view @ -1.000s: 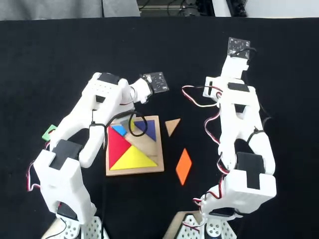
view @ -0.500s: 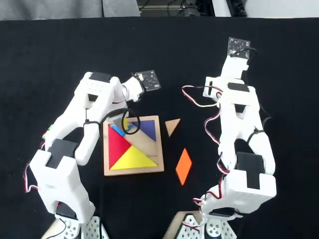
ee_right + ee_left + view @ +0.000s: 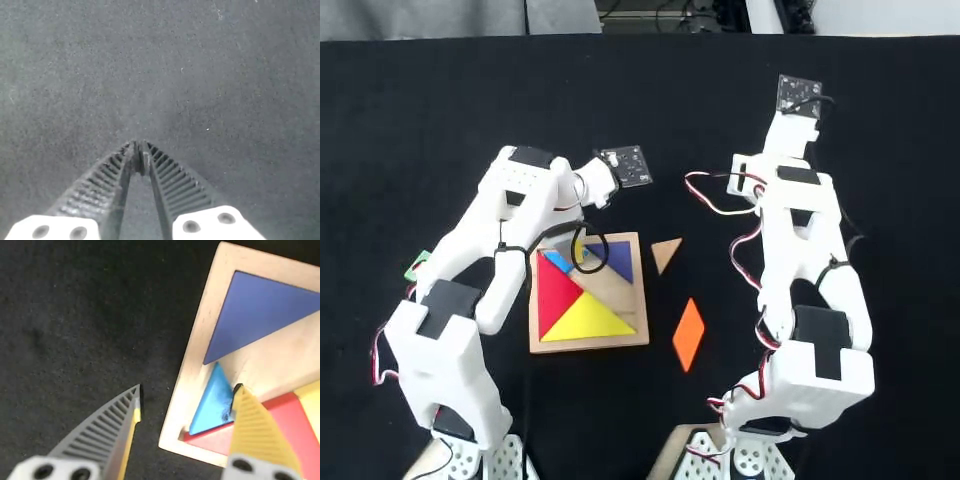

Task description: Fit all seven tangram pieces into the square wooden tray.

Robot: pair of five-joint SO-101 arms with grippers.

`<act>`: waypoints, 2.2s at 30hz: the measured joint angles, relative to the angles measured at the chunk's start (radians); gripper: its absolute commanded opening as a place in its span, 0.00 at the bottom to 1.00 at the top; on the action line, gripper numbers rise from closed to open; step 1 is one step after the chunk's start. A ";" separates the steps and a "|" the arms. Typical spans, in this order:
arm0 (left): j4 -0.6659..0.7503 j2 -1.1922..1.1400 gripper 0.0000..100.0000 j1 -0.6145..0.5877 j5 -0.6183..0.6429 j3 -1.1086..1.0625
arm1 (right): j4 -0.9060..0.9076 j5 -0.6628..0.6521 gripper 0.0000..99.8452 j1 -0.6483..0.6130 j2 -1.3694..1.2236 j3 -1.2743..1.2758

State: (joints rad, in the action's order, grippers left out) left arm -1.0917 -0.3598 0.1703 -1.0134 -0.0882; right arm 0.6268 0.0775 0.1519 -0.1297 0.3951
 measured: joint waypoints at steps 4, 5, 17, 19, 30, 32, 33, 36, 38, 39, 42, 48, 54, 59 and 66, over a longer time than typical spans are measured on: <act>0.057 -0.060 0.29 -0.009 0.000 0.002 | 0.000 0.000 0.01 0.000 0.000 0.000; 0.069 -0.071 0.29 -0.011 -0.003 0.002 | 0.000 0.000 0.01 0.000 0.000 0.000; 0.008 -0.035 0.29 -0.023 0.000 0.015 | 0.000 0.000 0.01 0.000 0.000 0.000; -0.025 0.005 0.29 -0.023 0.000 0.015 | 0.000 0.000 0.01 0.000 0.000 0.000; -0.184 0.428 0.29 -0.129 0.005 0.014 | 0.000 0.000 0.01 0.000 0.000 0.000; -0.187 0.511 0.29 -0.210 0.034 -0.003 | 0.000 0.000 0.01 0.000 0.000 0.000; -0.190 0.545 0.29 -0.255 0.043 -0.017 | 0.000 0.000 0.01 0.000 0.000 0.000; -0.192 0.611 0.29 -0.391 0.054 -0.104 | 0.000 0.000 0.01 0.000 0.000 0.000; -0.192 0.638 0.29 -0.470 0.060 -0.180 | 0.000 0.000 0.01 0.000 0.000 0.000; -0.192 0.651 0.29 -0.508 0.069 -0.221 | 0.000 0.000 0.01 0.000 0.000 0.000; -0.192 0.689 0.29 -0.611 0.161 -0.345 | 0.000 0.000 0.01 0.000 0.000 0.000; -0.043 0.727 0.29 -0.787 0.344 -0.448 | 0.000 0.000 0.01 -0.006 -0.002 0.000; 0.048 0.646 0.32 -0.789 0.339 -0.477 | 0.000 -0.017 0.01 -0.005 -0.077 -0.032; -0.043 0.445 0.35 -0.732 0.167 -0.364 | 0.000 -0.026 0.01 -0.011 -0.114 -0.055; -0.104 0.153 0.35 -0.726 0.034 -0.144 | 0.000 -0.029 0.01 -0.011 -0.123 -0.055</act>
State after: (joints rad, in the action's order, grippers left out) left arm -1.1960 -0.2064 -0.5554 -0.9797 -0.2325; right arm 0.6268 0.0483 0.1412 -0.2524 0.3399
